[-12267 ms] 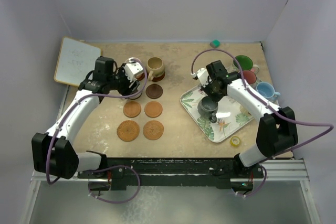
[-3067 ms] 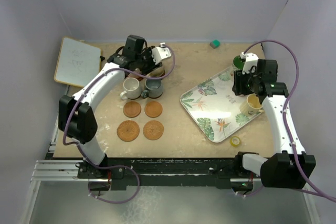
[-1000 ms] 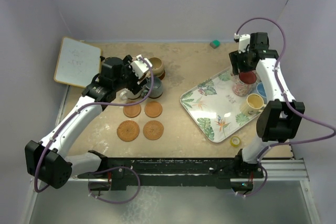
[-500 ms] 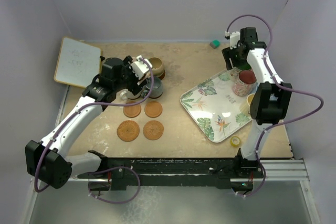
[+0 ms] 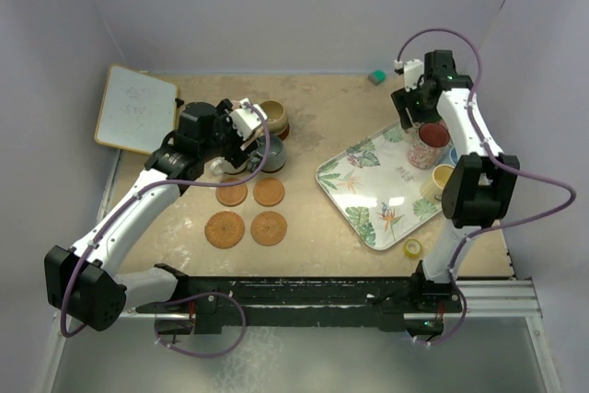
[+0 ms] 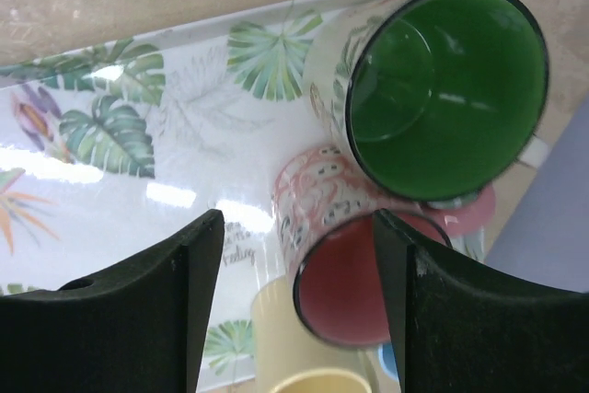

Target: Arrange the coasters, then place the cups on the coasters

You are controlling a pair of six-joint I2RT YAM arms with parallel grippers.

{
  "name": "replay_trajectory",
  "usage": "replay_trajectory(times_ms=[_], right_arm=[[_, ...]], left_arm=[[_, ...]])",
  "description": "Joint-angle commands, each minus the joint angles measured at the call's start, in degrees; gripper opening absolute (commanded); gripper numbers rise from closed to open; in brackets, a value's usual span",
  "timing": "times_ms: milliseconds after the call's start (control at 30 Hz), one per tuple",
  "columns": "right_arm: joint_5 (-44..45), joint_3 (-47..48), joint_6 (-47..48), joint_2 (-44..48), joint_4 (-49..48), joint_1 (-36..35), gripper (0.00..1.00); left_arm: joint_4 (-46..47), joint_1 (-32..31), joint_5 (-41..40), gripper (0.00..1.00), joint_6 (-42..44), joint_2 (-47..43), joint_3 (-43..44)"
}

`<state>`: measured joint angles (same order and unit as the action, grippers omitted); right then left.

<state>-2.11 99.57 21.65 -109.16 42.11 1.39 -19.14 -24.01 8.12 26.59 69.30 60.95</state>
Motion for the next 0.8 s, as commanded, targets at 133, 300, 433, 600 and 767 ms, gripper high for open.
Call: replay_trajectory(times_ms=[133, 300, 433, 600, 767], right_arm=[[5.4, -6.5, 1.9, 12.7, 5.2, 0.1, 0.7], [7.8, -14.2, 4.4, 18.4, 8.9, 1.7, 0.71], [7.8, -19.3, 5.6, 21.8, 11.5, 3.1, 0.7], [7.6, -24.0, 6.2, 22.8, 12.6, 3.8, 0.68], [7.3, -26.4, 5.9, 21.1, 11.8, 4.0, 0.62]], left_arm=[[1.9, 0.4, 0.6, 0.79, 0.0, -1.8, -0.3], [2.7, 0.3, 0.7, 0.79, 0.0, -2.5, -1.1], [3.4, 0.4, 1.3, 0.79, 0.0, -2.6, -1.8], [3.3, 0.4, 1.8, 0.79, -0.1, -2.6, -1.8], [3.1, 0.4, 2.0, 0.79, -0.1, -2.8, -1.7]])
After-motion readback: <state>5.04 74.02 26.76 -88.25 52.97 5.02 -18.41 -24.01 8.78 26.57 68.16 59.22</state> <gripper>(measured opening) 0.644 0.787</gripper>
